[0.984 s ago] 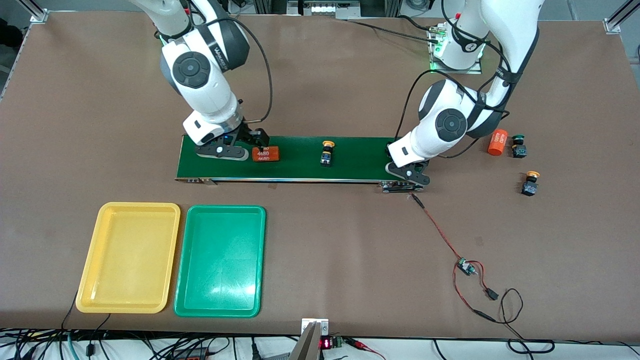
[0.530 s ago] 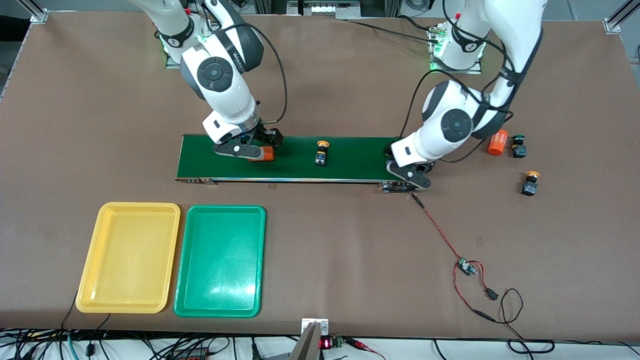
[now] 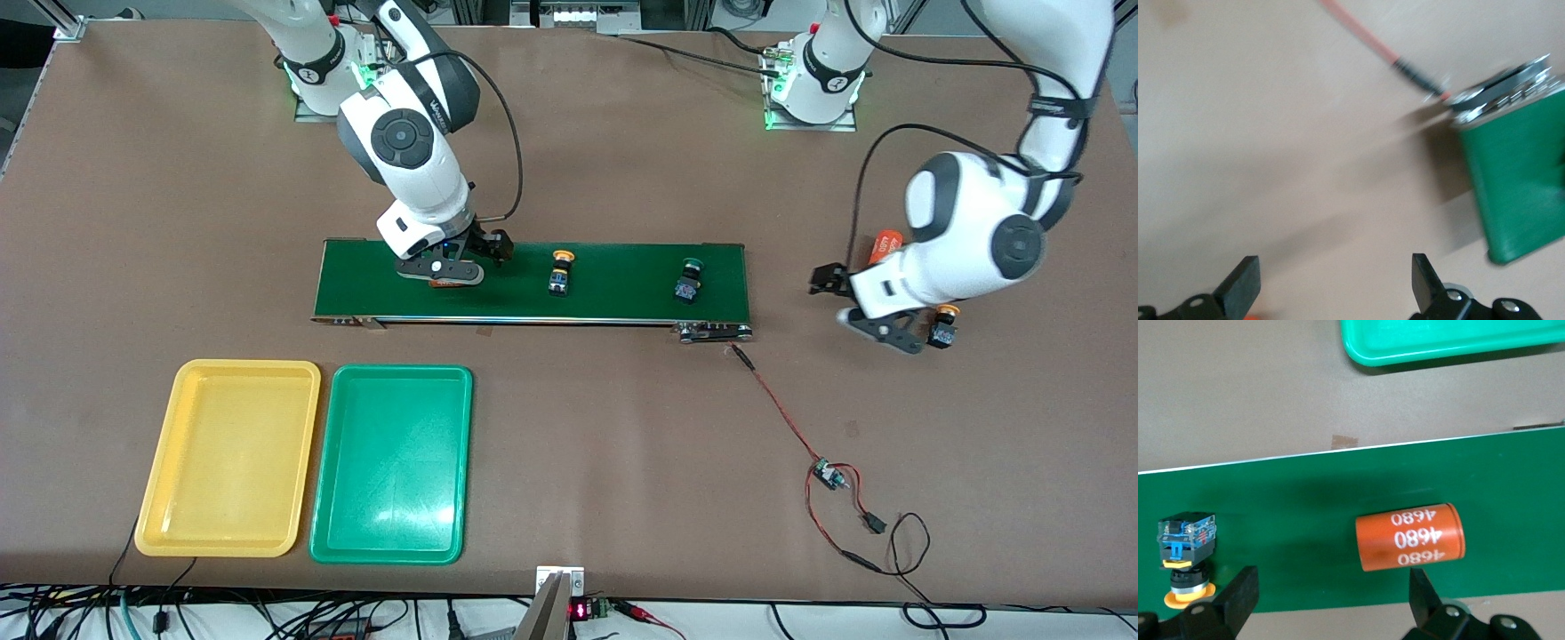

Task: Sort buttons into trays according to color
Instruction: 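Grasp the yellow-capped button with the right gripper while the left grasps cylinder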

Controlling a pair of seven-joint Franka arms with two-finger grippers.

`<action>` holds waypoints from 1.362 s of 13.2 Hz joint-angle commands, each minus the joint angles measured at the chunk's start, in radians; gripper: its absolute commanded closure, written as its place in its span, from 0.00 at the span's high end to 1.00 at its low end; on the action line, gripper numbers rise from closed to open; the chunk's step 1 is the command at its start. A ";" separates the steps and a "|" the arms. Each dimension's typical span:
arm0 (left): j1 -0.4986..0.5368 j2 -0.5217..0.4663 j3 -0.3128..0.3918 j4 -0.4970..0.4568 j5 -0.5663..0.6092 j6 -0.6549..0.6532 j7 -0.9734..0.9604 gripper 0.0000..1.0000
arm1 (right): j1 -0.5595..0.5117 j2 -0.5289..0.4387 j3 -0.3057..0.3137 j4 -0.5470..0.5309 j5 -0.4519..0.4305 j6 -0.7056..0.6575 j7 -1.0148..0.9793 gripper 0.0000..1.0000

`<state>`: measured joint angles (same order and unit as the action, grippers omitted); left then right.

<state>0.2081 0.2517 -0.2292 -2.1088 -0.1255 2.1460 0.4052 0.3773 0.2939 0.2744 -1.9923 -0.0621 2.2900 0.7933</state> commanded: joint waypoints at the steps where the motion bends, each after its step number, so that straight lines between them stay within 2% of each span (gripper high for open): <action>1: 0.048 -0.040 -0.013 -0.072 0.073 -0.011 0.014 1.00 | 0.032 0.048 -0.003 0.036 -0.036 0.014 0.027 1.00; 4: 0.080 -0.100 -0.013 -0.169 0.101 0.003 0.015 1.00 | 0.046 0.085 -0.003 0.072 -0.038 0.013 0.030 1.00; 7: 0.111 -0.135 -0.013 -0.197 0.110 0.008 0.023 1.00 | 0.049 0.117 -0.003 0.105 -0.036 0.012 0.037 1.00; 9: 0.158 -0.135 -0.015 -0.198 0.193 0.026 0.055 1.00 | 0.049 0.137 -0.003 0.133 -0.036 0.012 0.067 1.00; 13: 0.224 -0.101 -0.013 -0.235 0.198 0.118 0.168 1.00 | 0.049 0.168 -0.003 0.164 -0.036 0.012 0.075 1.00; 18: 0.237 -0.084 -0.013 -0.391 0.204 0.290 0.205 1.00 | 0.052 0.195 -0.003 0.167 -0.038 0.012 0.078 1.00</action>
<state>0.4336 0.1798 -0.2310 -2.4433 0.0568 2.3828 0.5939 0.4201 0.4676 0.2733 -1.8483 -0.0803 2.3059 0.8454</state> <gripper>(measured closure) 0.000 0.000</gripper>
